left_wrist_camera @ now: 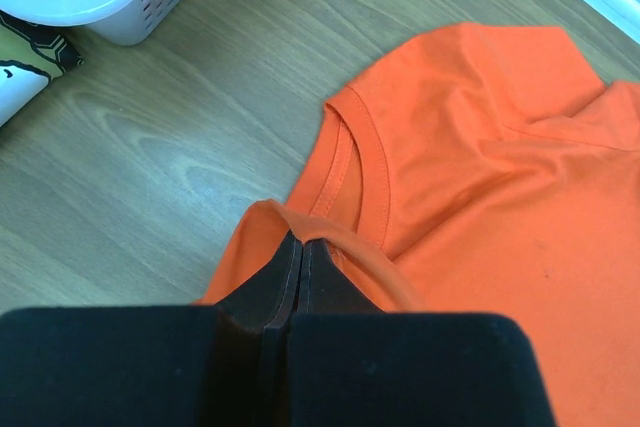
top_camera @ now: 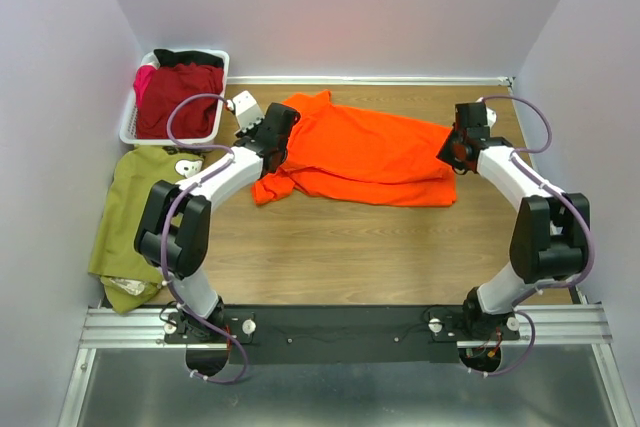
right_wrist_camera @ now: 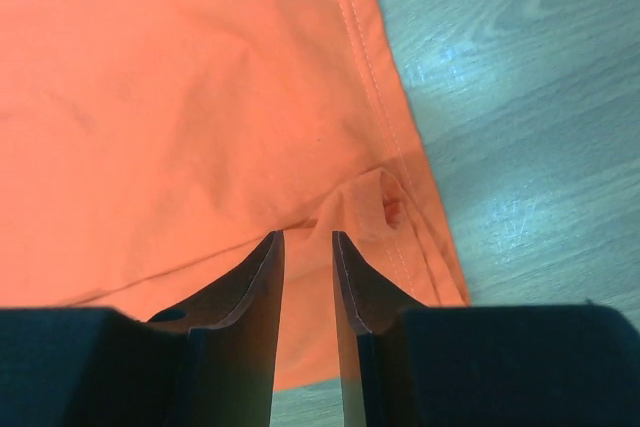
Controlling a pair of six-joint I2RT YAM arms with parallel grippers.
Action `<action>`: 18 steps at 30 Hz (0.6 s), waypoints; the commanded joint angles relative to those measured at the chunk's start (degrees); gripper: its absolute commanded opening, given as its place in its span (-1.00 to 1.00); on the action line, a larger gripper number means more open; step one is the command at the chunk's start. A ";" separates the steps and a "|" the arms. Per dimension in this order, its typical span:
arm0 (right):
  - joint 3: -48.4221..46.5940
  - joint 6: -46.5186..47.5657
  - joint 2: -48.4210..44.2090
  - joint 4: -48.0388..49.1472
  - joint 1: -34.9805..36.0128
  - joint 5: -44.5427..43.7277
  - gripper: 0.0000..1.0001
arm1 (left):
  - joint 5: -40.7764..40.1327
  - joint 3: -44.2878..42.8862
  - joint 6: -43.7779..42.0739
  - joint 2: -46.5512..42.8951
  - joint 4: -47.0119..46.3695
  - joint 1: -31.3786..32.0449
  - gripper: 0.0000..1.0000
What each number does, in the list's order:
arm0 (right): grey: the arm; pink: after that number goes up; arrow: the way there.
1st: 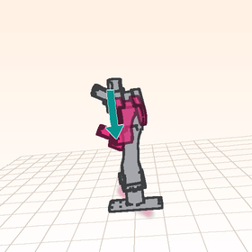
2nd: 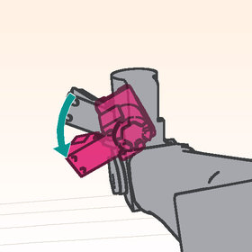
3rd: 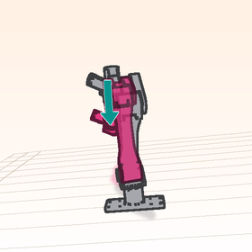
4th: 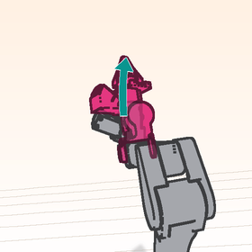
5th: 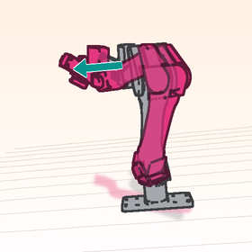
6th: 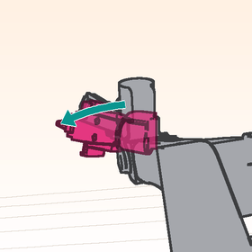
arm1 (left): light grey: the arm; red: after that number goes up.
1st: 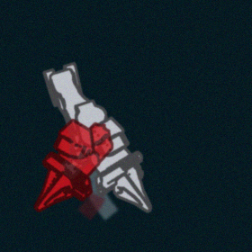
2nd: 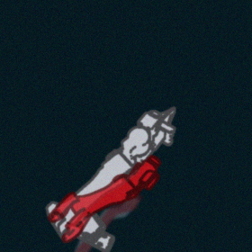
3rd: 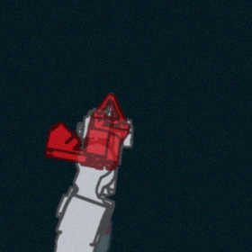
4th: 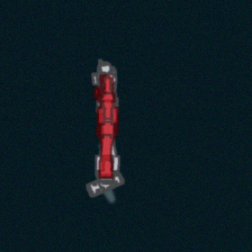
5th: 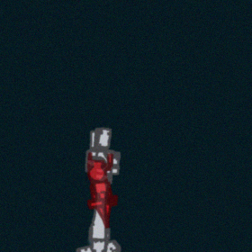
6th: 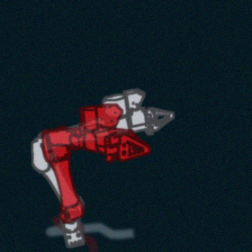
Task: Fold and stack the t-shirts
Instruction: Flatten out the tshirt
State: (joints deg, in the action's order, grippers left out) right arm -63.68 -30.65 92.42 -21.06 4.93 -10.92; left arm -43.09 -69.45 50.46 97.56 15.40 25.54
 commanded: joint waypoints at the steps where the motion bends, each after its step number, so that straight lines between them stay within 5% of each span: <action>1: 1.96 0.51 -2.51 1.28 0.17 -2.61 -0.31 | -0.24 -1.30 -0.71 1.23 -1.16 -0.84 -1.00; 18: 3.57 1.39 2.85 1.63 0.26 -6.22 -0.36 | 0.73 -7.28 -3.17 7.73 -2.13 -6.29 -1.00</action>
State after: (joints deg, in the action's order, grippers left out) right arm -58.92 -30.26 92.68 -20.14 4.93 -15.27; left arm -42.52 -74.22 48.82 103.39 14.50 20.18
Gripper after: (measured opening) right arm 0.325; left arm 0.011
